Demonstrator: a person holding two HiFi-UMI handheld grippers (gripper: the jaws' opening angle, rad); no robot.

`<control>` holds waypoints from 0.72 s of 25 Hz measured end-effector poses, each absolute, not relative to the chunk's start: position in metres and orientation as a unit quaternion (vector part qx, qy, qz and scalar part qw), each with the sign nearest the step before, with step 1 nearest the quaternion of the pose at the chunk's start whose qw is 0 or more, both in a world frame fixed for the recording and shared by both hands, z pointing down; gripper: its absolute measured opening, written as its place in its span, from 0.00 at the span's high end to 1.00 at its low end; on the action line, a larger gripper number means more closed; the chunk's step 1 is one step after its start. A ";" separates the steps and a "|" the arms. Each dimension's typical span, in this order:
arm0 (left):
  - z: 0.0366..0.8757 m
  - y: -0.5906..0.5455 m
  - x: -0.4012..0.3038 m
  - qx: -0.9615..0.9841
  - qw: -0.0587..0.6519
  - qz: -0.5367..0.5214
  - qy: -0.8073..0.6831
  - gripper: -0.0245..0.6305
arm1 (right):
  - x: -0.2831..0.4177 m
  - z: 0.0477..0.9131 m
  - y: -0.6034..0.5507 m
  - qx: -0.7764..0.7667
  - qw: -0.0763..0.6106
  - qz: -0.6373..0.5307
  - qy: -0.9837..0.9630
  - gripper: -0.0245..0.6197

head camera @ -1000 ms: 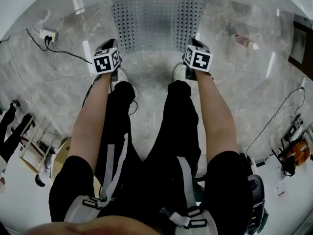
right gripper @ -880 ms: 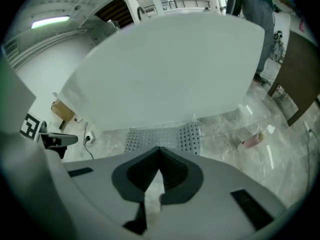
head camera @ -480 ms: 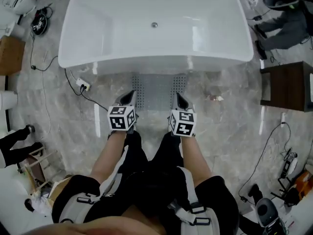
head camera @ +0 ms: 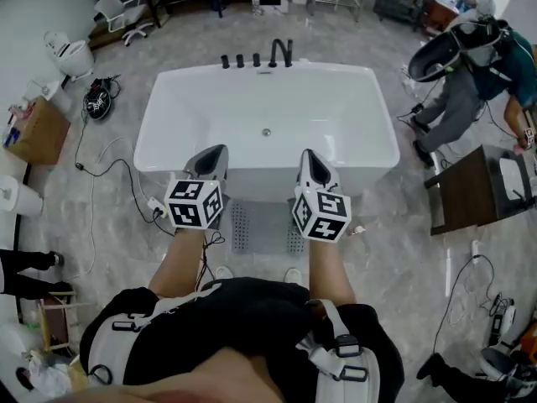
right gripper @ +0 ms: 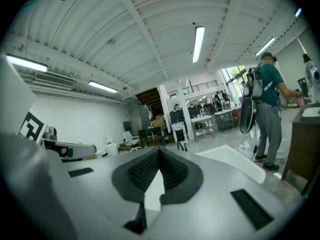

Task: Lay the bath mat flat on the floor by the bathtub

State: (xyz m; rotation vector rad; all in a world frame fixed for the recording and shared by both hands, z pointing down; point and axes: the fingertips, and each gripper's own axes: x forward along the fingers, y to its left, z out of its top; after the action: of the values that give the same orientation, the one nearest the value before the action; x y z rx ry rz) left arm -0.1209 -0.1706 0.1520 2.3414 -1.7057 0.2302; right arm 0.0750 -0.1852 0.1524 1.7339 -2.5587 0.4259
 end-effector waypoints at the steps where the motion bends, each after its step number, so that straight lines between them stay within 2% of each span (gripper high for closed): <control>1: 0.136 -0.170 -0.122 0.799 0.103 0.072 -0.587 0.96 | 0.078 0.137 -0.184 0.558 0.002 0.120 -0.821 0.95; 6: 0.108 -0.158 -0.130 0.801 0.086 0.048 -0.590 0.96 | 0.082 0.102 -0.179 0.564 -0.024 0.083 -0.821 0.95; 18: 0.106 -0.136 -0.140 0.802 0.068 0.063 -0.591 0.96 | 0.074 0.102 -0.165 0.558 -0.029 0.074 -0.826 0.95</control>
State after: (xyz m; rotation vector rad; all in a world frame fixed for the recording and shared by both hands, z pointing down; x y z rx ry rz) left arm -0.1397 -0.1365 0.1063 2.4147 -1.7789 0.1903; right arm 0.0736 -0.1648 0.1023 1.7849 -2.6457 0.2367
